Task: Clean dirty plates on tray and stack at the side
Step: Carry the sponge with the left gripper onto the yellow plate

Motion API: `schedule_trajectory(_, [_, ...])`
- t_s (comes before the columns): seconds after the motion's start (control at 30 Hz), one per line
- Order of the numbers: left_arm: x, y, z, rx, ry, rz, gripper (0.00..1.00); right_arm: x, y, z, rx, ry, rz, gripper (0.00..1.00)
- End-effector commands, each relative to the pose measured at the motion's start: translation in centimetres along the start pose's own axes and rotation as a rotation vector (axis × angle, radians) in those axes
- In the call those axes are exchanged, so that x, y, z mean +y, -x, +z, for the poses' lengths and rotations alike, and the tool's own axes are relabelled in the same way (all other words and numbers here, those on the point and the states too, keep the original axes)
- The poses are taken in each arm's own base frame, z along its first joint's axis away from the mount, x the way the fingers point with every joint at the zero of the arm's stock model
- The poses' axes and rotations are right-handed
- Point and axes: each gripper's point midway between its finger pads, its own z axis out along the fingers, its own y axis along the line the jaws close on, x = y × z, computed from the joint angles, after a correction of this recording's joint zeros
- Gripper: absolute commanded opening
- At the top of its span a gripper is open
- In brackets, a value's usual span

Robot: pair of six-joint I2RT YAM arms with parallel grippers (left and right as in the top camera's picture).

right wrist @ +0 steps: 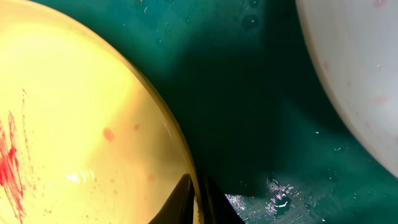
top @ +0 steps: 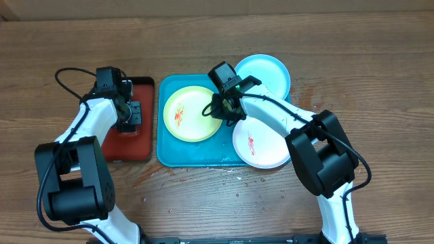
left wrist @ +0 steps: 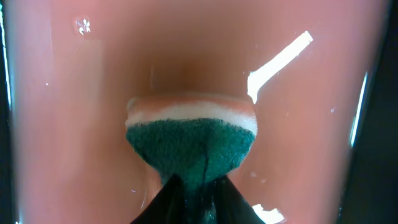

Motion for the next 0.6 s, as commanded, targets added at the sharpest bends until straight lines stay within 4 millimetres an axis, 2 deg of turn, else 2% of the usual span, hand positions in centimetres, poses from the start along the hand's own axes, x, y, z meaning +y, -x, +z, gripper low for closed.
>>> schedule_trajectory(0.0, [-0.1,-2.0,1.3,0.083,-0.007,-0.008,0.13,-0.5,-0.5,0.0,-0.003,-0.023,-0.009,0.07])
schedule_trajectory(0.07, [-0.1,-2.2,1.2,0.089,-0.007,-0.008,0.04,-0.4,-0.4,0.0,-0.006,-0.021,-0.009,0.07])
schedule_trajectory(0.2, [-0.1,-1.9,1.1,0.086,-0.007,-0.009,0.04,-0.4,-0.4,0.0,-0.006,-0.021,-0.009,0.07])
schedule_trajectory(0.3, [0.0,-0.6,0.0,0.072,-0.006,-0.017,0.04,-0.4,-0.4,0.0,-0.006,-0.021,-0.009,0.04])
schedule_trajectory(0.4, [0.2,1.8,-2.1,0.044,-0.006,-0.018,0.04,-0.4,-0.4,0.0,-0.005,-0.021,-0.009,0.04])
schedule_trajectory(0.43, [0.4,3.1,-3.4,0.028,-0.006,-0.019,0.04,-0.4,-0.4,0.0,-0.006,-0.020,-0.009,0.04])
schedule_trajectory(0.57, [0.4,6.0,-7.2,-0.009,-0.012,-0.014,0.04,-0.3,-0.4,0.0,-0.008,-0.018,-0.009,0.04])
